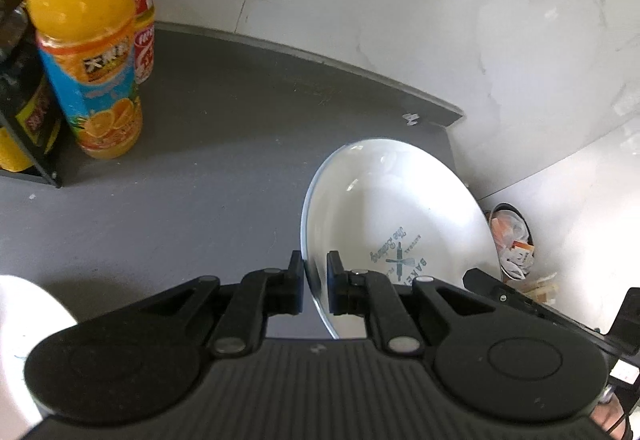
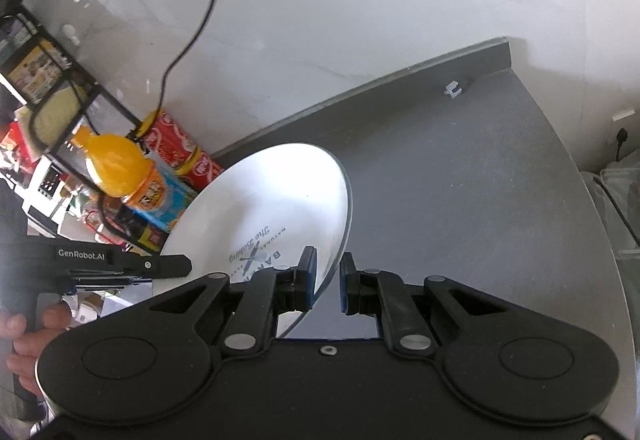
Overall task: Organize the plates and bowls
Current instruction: 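Lift the 'BAKERY' plate with both grippers and carry it over the plate stack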
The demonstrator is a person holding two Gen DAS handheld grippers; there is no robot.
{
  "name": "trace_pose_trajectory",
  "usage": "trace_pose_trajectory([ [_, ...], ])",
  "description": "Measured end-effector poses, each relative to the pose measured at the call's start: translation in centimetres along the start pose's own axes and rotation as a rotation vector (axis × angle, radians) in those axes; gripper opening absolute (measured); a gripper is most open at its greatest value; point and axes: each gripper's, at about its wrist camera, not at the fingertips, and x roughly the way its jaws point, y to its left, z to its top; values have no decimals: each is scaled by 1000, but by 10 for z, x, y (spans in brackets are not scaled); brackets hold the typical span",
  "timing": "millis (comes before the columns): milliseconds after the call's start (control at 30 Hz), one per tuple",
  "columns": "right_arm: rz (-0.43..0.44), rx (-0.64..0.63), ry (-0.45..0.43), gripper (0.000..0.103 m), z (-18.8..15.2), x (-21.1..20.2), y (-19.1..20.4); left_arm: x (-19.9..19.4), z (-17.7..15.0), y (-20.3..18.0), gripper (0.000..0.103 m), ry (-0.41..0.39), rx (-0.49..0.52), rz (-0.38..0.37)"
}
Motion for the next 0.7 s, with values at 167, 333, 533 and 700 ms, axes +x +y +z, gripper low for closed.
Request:
trace_pose_trajectory([
  [167,-3,-3,-18,12,-18,-16,13,-22,-16,4,9,-21,10,-24],
  [333,-15,5,-32,12,-39,-33,21,-35,-37,5,9,-25,13,-38],
  [533,-44,10,-27,12,-64,-50,22,-39,-61,8,9,-9,21,-60],
  [700,-59,15,-24,12,-80,-58,24,-40,-79,11,9,-3,25,-66],
])
